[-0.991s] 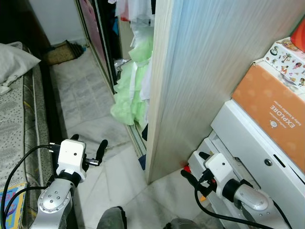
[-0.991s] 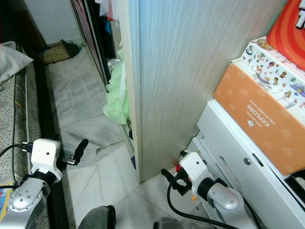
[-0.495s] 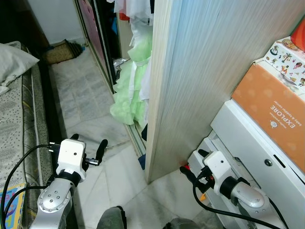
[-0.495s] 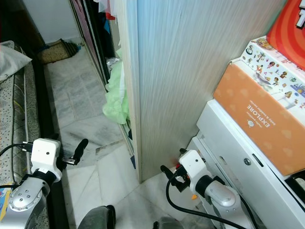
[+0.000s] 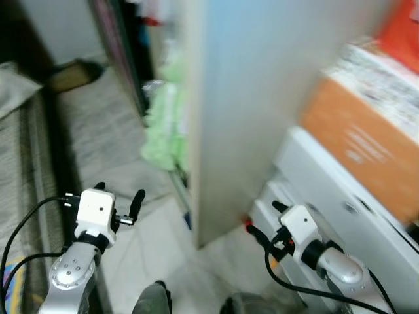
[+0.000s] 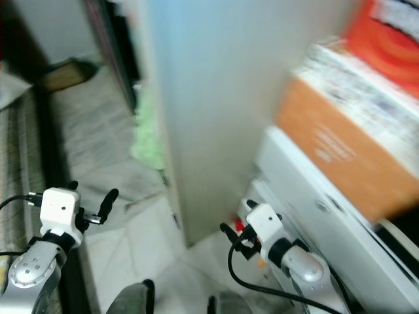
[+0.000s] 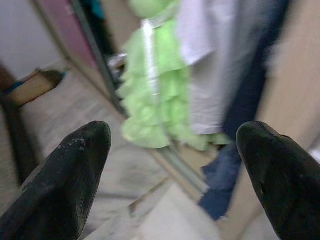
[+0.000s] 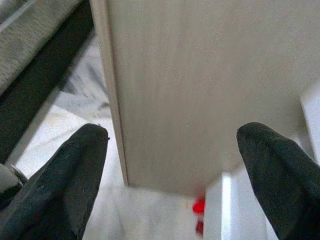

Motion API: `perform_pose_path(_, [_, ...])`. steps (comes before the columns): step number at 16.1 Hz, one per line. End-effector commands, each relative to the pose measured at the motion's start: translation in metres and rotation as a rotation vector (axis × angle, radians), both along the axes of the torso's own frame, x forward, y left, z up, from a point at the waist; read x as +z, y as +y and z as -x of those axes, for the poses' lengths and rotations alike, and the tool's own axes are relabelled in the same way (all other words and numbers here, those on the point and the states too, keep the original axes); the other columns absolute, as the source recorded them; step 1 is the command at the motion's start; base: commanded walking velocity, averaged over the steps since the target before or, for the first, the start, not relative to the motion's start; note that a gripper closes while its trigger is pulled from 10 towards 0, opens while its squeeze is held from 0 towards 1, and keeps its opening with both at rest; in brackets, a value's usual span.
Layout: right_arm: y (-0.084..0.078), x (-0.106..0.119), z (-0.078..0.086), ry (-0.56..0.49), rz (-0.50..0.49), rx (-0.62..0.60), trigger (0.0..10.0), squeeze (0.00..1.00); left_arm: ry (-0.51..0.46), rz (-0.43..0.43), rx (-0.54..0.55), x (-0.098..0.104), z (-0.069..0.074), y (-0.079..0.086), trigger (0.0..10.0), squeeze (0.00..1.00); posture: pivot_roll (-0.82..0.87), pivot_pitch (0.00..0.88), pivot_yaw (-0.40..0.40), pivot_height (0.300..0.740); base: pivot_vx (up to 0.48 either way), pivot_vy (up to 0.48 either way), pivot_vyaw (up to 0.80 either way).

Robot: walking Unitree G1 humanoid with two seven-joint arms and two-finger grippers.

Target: Clean up the room

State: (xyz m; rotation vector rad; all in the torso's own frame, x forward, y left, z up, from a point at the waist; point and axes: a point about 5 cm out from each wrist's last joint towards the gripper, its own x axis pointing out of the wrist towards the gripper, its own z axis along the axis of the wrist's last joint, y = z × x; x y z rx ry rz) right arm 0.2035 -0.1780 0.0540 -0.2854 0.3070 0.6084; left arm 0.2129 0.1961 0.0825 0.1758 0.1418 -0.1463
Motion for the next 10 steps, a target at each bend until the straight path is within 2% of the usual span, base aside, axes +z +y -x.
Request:
perform_pose_path(1, [-0.0025,-0.0018,0.0004,0.005,0.012,-0.009,10.0,0.00,0.009,-0.003,-0.006,-0.0022,0.0017,0.0010,10.0,0.00,0.00,0.121,-0.034,0.740,-0.285,-0.270,0.00])
perform_pose_path(2, [-0.0019,-0.0017,-0.0004,0.004,0.012,-0.009,10.0,0.00,0.009,-0.003,-0.005,-0.0023,0.0017,0.0011,10.0,0.00,0.00,0.121,-0.034,0.740,-0.281,-0.274,0.00])
perform_pose_path(8, [-0.0007,-0.0077,-0.0036,-0.007,0.021,-0.032,10.0,0.00,-0.010,-0.016,0.041,-0.0014,-0.0007,0.0058,10.0,0.00,0.00,0.120,-0.035,0.740,0.000,0.000,0.00])
perform_pose_path(10, [-0.0009,-0.0050,-0.0044,-0.043,0.013,-0.028,10.0,0.00,-0.025,-0.028,0.075,0.0006,-0.0020,0.0096,10.0,0.00,-0.01,0.122,-0.035,0.740,0.000,0.000,0.00])
